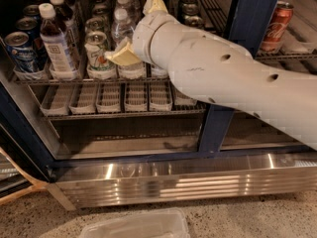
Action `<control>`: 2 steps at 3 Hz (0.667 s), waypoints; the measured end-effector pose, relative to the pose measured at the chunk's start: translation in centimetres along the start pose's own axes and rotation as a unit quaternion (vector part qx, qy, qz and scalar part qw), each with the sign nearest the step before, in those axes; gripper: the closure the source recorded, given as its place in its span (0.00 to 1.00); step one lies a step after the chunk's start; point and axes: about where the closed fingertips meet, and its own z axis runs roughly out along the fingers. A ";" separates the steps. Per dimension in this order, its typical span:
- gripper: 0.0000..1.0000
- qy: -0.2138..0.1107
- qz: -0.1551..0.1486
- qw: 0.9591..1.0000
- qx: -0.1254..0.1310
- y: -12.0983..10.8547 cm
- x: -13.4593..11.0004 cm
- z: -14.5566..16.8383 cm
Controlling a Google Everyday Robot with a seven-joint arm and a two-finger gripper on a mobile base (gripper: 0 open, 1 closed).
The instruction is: Pick water bottle from top shelf of fridge
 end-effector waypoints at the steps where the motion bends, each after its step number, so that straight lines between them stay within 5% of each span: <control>1: 0.20 0.000 0.000 1.000 0.000 0.0 0.0 0.0; 2: 0.26 -0.002 0.008 1.000 -0.017 1.5 -0.4 0.6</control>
Offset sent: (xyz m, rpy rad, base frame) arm -0.0097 0.0142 -0.0195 0.0127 0.0587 0.0678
